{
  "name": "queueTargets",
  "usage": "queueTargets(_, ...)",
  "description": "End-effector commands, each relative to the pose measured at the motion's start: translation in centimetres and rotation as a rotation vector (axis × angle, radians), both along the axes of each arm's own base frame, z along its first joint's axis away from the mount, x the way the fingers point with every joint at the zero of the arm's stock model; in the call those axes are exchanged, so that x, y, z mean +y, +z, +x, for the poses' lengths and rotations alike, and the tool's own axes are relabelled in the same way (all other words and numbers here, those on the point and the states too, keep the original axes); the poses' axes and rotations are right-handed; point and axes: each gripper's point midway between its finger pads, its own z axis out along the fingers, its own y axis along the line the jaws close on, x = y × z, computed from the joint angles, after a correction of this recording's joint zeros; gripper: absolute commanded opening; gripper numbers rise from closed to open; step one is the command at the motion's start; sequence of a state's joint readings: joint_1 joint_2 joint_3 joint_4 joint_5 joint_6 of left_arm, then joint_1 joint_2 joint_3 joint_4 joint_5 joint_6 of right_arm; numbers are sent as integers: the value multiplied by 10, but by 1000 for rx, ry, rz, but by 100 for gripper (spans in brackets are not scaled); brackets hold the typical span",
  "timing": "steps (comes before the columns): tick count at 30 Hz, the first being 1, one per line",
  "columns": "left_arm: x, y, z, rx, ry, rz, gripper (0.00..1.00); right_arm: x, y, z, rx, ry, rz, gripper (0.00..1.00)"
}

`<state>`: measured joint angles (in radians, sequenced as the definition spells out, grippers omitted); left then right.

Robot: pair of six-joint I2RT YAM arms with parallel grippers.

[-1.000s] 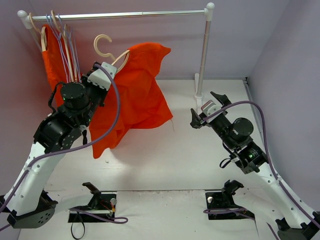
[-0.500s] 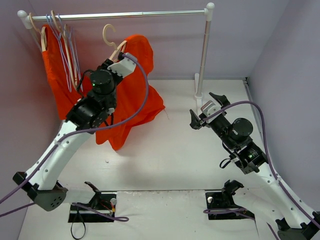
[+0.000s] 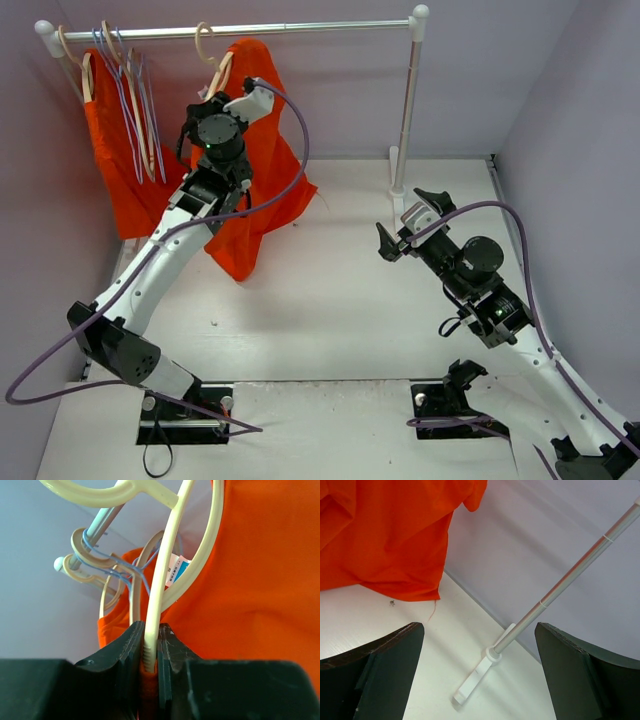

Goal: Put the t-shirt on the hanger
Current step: Place the hanger at the clothesline.

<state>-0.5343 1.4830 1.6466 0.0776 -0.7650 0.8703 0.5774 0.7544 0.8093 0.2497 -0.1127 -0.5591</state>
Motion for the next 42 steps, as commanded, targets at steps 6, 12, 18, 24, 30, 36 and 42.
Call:
queueTargets(6, 68, 62, 12, -189, 100, -151, 0, 9, 26, 1, -63, 33, 76, 100)
queueTargets(12, 76, 58, 30, -180, 92, -155, 0, 14, 20, 5, -41, 47, 46, 100)
queueTargets(18, 97, 44, 54, -158, 144, -151, 0, 17, 11, 2, -26, 71, 32, 100)
queueTargets(24, 107, 32, 74, -131, 145, -159, 0, 19, 6, -1, -13, 88, 42, 100)
queueTargets(30, 110, -7, 90, -8, 173, -142, 0, 21, -2, -1, 5, 93, 42, 100)
queueTargets(36, 112, -20, 85, 38, 178, -153, 28, 25, -7, 0, 26, 104, 55, 100)
queueTargets(42, 106, 10, 61, -21, 107, -240, 58, 30, -9, 0, 42, 125, 68, 100)
